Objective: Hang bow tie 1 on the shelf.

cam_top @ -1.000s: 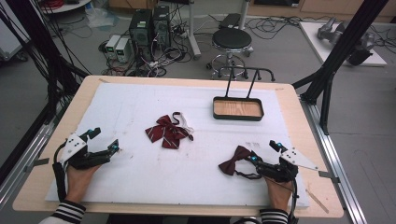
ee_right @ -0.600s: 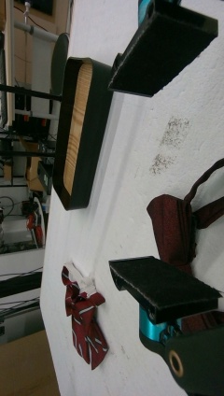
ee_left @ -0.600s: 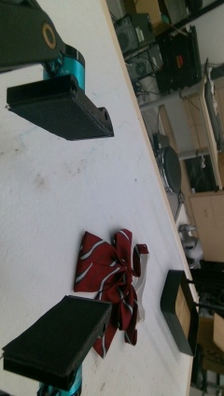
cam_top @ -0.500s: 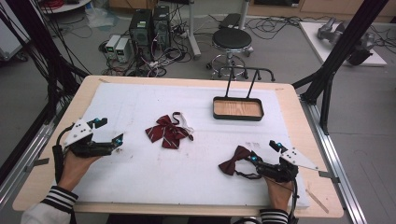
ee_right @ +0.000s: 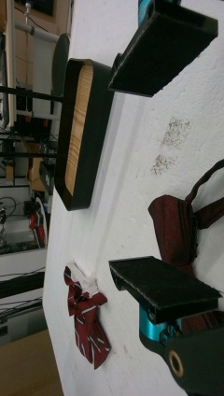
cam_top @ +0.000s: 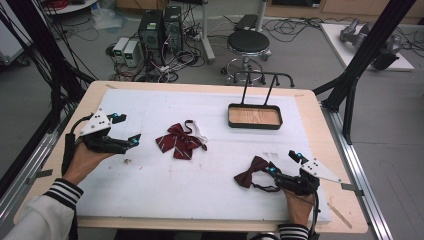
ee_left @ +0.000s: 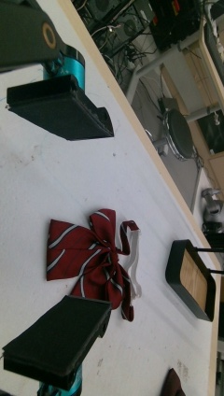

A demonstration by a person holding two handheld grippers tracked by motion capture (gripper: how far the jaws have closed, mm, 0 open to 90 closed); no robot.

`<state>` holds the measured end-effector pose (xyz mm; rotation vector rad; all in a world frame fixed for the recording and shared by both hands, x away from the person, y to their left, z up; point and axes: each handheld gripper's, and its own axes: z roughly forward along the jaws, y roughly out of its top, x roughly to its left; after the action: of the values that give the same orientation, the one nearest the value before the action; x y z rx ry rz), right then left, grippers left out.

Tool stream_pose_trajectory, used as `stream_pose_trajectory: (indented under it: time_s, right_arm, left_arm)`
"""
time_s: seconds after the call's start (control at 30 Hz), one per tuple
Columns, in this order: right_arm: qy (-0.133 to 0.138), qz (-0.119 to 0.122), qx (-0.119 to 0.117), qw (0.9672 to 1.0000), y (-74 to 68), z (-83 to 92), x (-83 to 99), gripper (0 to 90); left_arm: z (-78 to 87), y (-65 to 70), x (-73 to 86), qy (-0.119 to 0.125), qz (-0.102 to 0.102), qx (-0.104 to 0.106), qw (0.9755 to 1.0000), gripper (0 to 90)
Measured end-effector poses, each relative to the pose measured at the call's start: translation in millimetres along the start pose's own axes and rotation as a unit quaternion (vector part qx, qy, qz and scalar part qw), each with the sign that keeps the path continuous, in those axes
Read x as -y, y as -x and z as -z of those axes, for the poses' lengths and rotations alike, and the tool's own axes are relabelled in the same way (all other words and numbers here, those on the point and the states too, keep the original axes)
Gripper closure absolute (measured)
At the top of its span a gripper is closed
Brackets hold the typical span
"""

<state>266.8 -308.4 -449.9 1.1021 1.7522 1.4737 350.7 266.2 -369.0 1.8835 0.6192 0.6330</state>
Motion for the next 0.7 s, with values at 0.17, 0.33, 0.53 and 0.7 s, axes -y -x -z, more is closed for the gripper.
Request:
stream_pose_trajectory:
  time_s: [0.17, 0.33, 0.53, 0.7]
  right_arm:
    - [0.001, 0.003, 0.000, 1.0000, 0.1, -0.3, 0.0, 11.4]
    - [0.000, 0.000, 0.000, 1.0000, 0.0, 0.0, 0.0, 11.5]
    - [0.000, 0.000, 0.001, 1.0000, 0.0, 0.0, 0.0, 11.5]
    - [0.004, 0.003, 0.001, 1.0000, 0.5, 0.4, 0.2, 11.5]
  left_arm:
    - [-8.1, -4.1, -6.7, -0.015, -0.006, 0.011, 0.9998, 14.6]
    - [-17.2, -9.3, -18.4, -0.026, -0.022, 0.027, 0.9991, 14.6]
    - [-34.5, -12.6, -28.3, -0.044, -0.030, 0.053, 0.9971, 14.6]
    - [-47.5, -13.1, -31.5, -0.060, -0.036, 0.064, 0.9955, 14.6]
